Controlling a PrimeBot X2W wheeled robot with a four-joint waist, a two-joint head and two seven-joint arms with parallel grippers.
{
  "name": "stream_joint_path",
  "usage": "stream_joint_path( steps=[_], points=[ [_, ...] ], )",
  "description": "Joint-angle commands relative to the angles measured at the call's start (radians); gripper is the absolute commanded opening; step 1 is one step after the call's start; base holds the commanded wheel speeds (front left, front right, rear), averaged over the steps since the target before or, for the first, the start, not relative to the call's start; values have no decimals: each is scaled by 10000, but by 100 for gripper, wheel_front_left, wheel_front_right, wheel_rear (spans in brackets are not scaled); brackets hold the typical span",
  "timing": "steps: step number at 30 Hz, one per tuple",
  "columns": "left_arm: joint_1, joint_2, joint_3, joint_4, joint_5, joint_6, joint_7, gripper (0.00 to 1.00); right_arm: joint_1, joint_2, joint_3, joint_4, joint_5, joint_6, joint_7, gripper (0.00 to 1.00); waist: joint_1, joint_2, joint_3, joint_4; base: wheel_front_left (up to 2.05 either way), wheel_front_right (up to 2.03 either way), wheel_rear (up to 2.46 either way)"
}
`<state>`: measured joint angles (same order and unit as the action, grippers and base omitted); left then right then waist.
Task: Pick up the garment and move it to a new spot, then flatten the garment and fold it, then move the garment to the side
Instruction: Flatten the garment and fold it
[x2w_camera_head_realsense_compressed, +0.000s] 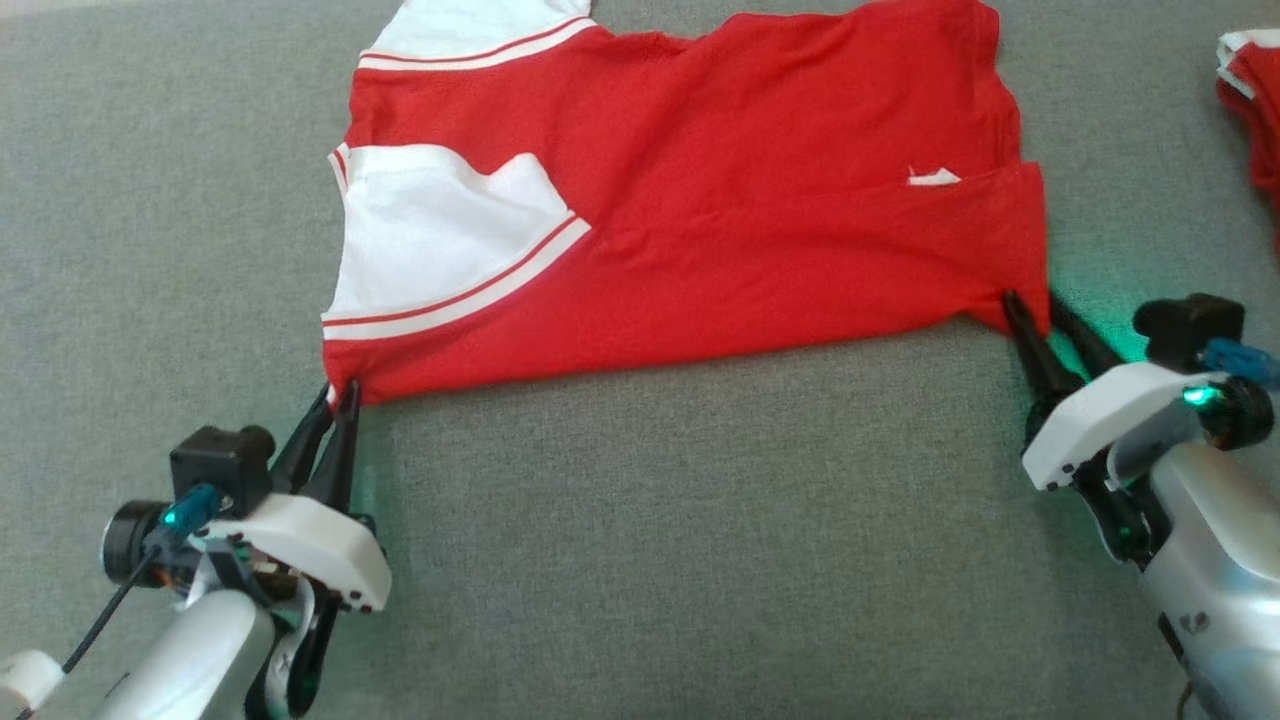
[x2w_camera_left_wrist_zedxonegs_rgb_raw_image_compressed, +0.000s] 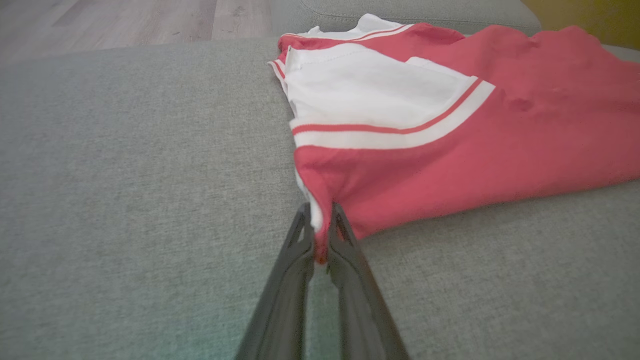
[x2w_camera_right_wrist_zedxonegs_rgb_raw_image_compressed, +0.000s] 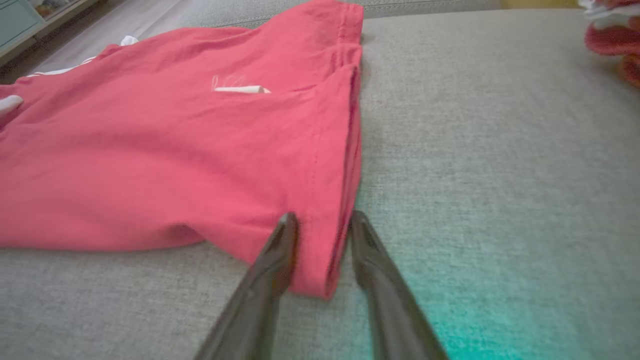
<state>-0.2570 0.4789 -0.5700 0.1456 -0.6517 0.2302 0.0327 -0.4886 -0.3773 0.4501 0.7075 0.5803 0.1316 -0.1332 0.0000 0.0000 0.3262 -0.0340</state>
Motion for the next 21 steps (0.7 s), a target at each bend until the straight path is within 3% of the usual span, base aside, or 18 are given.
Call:
stream_joint_path(
  steps=[1,10,21],
  points=[
    [-52,496,506,-238,14,110,-110,0,63,-200,486,-64,419,-9,354,0,0,0,-47,19,0,0,0],
    [279,696,479,-405,-57,37,-208,0,189,-1265,1744,-654,1681,-9,437,0,0,0,-381,107,0,0,0],
    [1991,548,140,-1214,-272,70,-928,0,1470,-3295,2684,-1855,2777,-9,195,0,0,0,-967,171,0,0,0]
  ],
)
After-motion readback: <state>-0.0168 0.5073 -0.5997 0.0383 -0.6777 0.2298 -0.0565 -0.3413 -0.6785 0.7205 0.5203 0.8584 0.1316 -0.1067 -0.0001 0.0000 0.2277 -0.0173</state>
